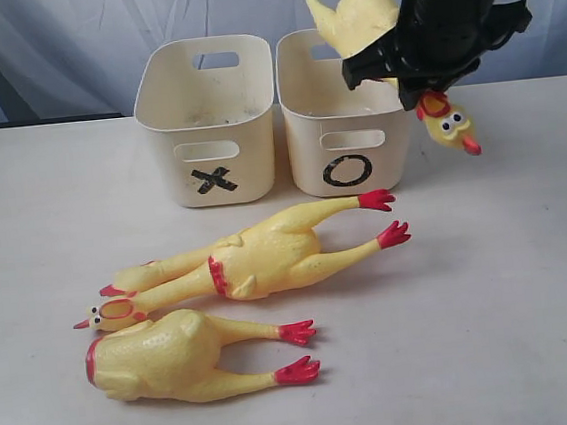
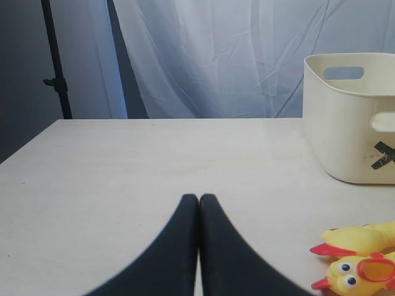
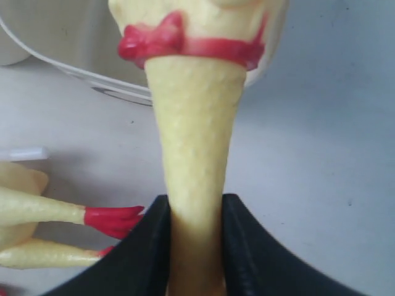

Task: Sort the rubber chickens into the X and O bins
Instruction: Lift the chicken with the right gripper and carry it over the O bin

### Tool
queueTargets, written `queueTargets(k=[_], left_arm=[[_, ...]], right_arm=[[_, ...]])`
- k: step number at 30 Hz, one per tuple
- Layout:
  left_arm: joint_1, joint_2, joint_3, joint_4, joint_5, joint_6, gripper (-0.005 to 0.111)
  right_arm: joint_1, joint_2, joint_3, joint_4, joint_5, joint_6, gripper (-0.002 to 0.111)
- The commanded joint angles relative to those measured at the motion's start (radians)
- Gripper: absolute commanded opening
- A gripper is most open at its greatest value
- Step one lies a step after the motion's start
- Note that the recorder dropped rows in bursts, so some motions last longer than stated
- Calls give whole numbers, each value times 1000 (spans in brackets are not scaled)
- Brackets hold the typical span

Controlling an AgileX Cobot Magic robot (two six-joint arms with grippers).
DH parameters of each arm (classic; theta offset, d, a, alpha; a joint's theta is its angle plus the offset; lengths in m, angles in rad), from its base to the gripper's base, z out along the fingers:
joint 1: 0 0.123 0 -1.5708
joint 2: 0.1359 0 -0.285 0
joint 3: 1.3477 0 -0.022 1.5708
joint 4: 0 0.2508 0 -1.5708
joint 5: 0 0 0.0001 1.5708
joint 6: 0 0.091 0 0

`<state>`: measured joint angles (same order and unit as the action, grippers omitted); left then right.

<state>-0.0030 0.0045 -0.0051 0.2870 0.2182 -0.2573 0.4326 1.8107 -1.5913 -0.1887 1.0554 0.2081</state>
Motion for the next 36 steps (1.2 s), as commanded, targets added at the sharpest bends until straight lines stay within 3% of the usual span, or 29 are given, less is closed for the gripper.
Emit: queueTargets(k=[1, 36], left_arm=[[2, -5, 5, 2, -3, -3, 0], [2, -5, 5, 2, -3, -3, 0]], right_arm=[[-3, 33, -10, 37, -29, 5, -1], [-3, 83, -10, 44, -56, 30, -1]])
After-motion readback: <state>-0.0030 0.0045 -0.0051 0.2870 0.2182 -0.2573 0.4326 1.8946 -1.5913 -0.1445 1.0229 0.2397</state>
